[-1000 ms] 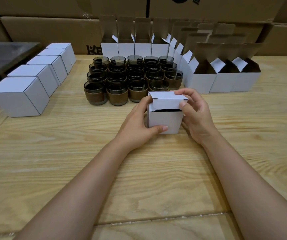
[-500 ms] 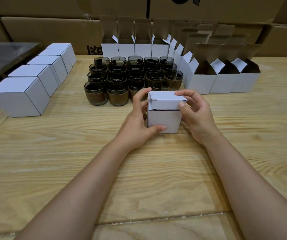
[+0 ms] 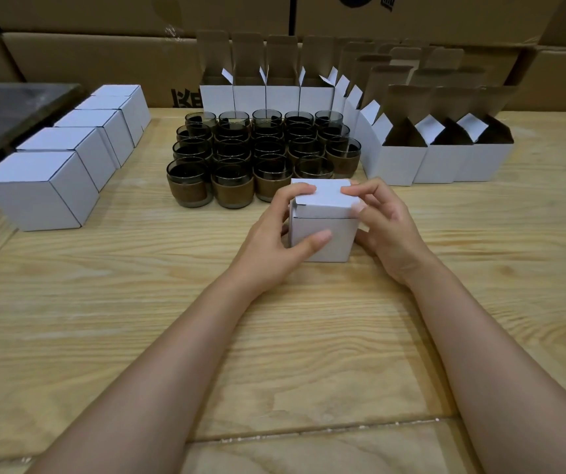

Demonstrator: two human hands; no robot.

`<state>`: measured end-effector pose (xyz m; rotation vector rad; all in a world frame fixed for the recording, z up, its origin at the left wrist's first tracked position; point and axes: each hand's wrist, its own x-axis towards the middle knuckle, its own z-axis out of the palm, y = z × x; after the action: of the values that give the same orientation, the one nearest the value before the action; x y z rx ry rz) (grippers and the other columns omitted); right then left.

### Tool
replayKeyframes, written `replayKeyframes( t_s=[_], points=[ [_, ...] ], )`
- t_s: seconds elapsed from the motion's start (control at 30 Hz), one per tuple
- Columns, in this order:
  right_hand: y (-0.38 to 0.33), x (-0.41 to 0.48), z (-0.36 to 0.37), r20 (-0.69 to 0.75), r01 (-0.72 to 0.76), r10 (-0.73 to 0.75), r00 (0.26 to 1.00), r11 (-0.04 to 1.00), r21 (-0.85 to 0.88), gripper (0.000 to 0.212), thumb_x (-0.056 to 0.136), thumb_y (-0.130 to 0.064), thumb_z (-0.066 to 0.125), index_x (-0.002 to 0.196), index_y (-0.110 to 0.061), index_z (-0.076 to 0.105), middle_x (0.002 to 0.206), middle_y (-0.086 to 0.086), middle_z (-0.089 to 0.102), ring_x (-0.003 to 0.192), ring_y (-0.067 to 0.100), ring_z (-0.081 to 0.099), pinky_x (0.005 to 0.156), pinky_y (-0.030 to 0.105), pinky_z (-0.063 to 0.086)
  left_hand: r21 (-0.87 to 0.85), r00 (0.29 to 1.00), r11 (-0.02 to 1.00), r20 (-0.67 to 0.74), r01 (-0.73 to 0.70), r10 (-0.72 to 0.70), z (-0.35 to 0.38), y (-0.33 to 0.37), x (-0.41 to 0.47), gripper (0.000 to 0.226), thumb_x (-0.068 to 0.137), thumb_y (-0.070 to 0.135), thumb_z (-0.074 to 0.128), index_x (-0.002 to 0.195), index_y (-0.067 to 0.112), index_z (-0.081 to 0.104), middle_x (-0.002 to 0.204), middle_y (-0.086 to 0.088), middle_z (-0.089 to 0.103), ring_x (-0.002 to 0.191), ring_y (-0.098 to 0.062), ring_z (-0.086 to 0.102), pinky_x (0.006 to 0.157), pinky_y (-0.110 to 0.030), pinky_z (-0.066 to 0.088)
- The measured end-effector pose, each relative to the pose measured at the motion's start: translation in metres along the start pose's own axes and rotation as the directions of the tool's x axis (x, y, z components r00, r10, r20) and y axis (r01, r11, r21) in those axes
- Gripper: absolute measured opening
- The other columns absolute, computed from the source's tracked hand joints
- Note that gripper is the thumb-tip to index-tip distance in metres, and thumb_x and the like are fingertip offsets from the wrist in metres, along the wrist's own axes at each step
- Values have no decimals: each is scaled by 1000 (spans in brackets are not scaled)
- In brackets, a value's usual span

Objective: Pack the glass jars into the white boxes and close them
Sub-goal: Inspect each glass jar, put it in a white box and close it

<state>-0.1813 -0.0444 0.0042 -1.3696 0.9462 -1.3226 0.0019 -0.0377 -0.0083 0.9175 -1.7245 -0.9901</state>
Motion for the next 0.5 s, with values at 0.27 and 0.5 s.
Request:
replayKeyframes(
  t_s=[0.27, 0.5],
  points=[
    [3, 0, 0, 6, -2, 3, 1000, 997, -77, 18, 95, -6, 51, 91, -22, 58, 122, -8, 51, 90, -10, 61, 78, 20, 51, -79, 989, 996, -139, 33, -44, 1, 3, 7, 13, 89, 39, 50, 94, 31, 59, 101, 30, 63, 99, 7, 55, 77, -9, 42],
    [2, 0, -4, 47, -66, 61, 997, 993, 99, 15, 82, -21, 57, 95, -23, 64, 105, -5, 61, 97, 6, 59, 81, 23, 49, -23, 983, 1000, -185, -14, 9, 3, 0, 5, 10, 97, 28, 52, 94, 34, 60, 131, 16, 49, 126, 7, 41, 96, -17, 39]
  ],
)
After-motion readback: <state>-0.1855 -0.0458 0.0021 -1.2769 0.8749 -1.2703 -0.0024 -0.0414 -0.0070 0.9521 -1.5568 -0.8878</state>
